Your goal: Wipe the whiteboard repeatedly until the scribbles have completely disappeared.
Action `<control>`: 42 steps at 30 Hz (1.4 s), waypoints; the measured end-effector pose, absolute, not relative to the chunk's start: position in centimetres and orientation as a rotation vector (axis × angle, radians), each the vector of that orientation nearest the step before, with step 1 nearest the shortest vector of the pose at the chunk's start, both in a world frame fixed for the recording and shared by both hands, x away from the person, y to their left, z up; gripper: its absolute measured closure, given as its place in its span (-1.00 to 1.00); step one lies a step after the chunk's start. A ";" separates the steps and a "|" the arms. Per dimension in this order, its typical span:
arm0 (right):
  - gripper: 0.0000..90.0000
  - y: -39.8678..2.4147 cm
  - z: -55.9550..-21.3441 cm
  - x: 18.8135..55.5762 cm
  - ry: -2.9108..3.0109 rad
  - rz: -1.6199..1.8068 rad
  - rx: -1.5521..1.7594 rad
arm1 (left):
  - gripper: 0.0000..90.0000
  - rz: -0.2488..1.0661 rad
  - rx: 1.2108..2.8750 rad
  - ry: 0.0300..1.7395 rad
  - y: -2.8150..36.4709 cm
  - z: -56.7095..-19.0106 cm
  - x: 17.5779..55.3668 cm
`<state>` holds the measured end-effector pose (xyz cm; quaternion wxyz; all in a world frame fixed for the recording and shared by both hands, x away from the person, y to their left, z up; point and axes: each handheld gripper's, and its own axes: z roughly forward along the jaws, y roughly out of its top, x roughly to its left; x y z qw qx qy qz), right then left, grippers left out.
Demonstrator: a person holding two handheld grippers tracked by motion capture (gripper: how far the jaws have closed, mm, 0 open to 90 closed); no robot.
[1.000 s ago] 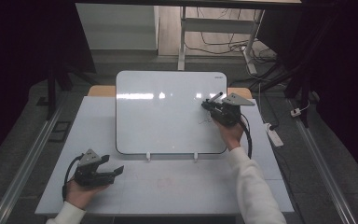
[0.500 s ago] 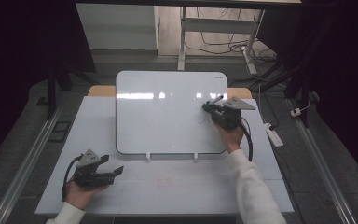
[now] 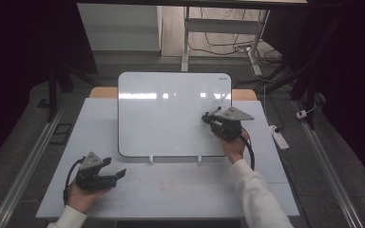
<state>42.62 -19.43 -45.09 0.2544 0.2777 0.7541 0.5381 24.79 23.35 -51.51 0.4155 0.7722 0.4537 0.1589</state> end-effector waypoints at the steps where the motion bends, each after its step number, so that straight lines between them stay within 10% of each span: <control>1: 0.73 -19.8 -45.0 42.9 2.016 1.486 0.791 | -0.47 0.402 1.938 1.138 23.3 -51.5 24.7; 42: 0.73 -19.9 -46.0 42.2 1.944 1.522 0.817 | -0.47 0.403 1.948 1.143 23.3 -51.7 24.8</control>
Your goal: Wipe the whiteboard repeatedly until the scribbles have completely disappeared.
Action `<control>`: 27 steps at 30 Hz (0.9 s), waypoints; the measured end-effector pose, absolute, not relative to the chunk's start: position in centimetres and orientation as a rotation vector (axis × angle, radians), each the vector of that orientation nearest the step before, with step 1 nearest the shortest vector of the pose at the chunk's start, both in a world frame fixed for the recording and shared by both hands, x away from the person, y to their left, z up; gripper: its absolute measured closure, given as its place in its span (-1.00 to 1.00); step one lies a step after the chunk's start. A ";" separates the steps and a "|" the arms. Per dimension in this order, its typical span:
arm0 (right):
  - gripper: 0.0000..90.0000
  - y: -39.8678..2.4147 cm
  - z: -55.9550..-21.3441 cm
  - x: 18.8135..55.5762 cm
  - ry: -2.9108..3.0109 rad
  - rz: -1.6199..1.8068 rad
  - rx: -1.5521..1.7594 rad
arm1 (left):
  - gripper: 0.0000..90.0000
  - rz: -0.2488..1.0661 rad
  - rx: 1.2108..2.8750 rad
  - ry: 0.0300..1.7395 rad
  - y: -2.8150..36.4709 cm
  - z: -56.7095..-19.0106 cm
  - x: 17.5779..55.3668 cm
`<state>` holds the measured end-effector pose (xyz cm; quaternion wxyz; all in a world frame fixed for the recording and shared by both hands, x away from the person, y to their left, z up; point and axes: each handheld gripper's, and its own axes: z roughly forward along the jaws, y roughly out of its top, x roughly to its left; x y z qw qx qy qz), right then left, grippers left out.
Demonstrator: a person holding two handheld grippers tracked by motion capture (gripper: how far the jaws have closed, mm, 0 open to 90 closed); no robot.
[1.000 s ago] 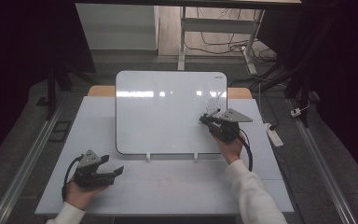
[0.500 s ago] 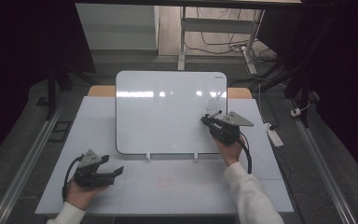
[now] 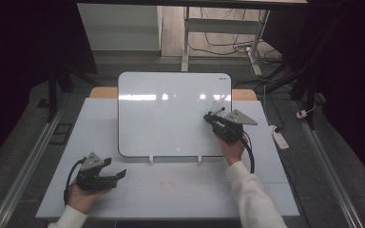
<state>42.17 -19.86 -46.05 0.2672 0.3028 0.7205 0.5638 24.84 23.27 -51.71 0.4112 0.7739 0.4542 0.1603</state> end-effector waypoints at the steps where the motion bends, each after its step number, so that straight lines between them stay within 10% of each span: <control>1: 0.73 -20.2 -45.8 42.5 1.924 1.530 0.840 | -0.47 0.404 1.947 1.142 23.3 -51.7 24.8; 27: 0.73 -22.9 -42.4 46.5 1.760 1.564 1.000 | -0.47 0.413 1.944 1.144 23.3 -51.6 24.8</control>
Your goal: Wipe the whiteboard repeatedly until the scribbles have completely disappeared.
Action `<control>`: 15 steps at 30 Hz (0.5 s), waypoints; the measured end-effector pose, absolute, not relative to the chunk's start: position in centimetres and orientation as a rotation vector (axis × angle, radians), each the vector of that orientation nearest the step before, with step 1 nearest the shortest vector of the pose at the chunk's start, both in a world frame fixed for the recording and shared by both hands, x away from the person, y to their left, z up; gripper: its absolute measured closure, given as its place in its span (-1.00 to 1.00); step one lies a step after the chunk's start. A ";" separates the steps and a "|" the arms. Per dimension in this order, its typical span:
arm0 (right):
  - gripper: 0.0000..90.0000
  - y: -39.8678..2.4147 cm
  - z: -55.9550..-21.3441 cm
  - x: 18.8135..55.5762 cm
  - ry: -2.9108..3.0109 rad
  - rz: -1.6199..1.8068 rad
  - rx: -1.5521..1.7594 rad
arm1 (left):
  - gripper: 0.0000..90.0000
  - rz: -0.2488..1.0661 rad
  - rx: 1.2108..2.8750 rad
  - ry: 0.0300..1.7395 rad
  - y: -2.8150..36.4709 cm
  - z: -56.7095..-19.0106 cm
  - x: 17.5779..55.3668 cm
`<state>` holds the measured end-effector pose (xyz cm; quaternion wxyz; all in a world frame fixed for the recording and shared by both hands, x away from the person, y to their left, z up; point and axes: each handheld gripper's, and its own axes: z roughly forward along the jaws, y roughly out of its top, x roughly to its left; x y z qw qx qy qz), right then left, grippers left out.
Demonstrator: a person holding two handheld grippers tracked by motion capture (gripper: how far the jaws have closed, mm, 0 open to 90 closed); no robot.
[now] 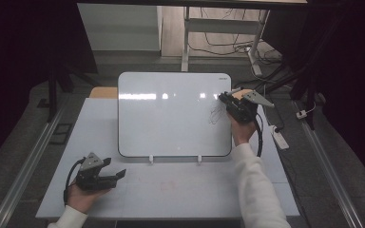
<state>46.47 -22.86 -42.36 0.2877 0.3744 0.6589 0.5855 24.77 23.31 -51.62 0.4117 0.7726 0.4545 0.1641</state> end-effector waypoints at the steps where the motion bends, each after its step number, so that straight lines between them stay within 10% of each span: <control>1: 0.73 -22.5 -42.5 46.3 1.782 1.547 0.982 | -0.47 0.413 1.944 1.143 23.3 -51.6 24.8; 15: 0.73 -20.7 -43.0 45.3 1.892 1.528 0.899 | -0.47 0.408 1.950 1.148 23.3 -51.8 24.9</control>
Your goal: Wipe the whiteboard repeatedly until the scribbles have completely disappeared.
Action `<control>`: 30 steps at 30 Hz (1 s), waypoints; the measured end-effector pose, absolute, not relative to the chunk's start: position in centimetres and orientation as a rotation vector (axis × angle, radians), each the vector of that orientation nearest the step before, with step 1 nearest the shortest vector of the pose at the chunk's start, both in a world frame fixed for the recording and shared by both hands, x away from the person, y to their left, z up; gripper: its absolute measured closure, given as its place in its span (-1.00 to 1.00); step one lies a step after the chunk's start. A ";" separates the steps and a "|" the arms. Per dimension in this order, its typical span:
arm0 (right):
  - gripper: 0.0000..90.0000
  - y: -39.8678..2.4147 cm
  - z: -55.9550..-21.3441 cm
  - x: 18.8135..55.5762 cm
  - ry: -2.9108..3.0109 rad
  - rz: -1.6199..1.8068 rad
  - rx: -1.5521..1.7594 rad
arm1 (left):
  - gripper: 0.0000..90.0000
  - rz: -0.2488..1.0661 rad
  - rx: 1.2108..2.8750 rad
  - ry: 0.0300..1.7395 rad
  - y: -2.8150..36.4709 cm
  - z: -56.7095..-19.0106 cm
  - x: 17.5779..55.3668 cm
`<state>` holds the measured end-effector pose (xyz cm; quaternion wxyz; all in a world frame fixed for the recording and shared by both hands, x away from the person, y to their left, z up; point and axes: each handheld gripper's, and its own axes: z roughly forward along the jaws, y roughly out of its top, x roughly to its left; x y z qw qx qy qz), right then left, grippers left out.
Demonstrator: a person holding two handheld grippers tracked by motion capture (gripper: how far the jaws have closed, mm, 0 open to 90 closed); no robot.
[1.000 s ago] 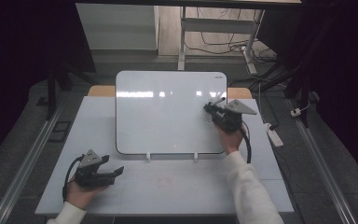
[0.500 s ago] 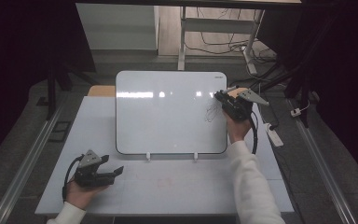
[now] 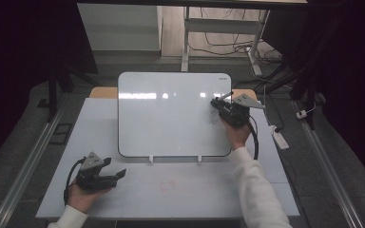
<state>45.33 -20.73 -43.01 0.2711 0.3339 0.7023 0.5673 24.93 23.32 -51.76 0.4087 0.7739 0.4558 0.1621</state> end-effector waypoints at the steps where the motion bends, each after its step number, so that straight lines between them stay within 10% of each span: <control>1: 0.73 -20.6 -43.1 45.3 1.895 1.509 0.879 | -0.47 0.409 1.949 1.149 23.3 -51.7 24.9; 30: 0.73 -22.7 -43.5 44.6 1.852 1.512 0.941 | -0.47 0.416 1.947 1.144 23.3 -51.7 24.9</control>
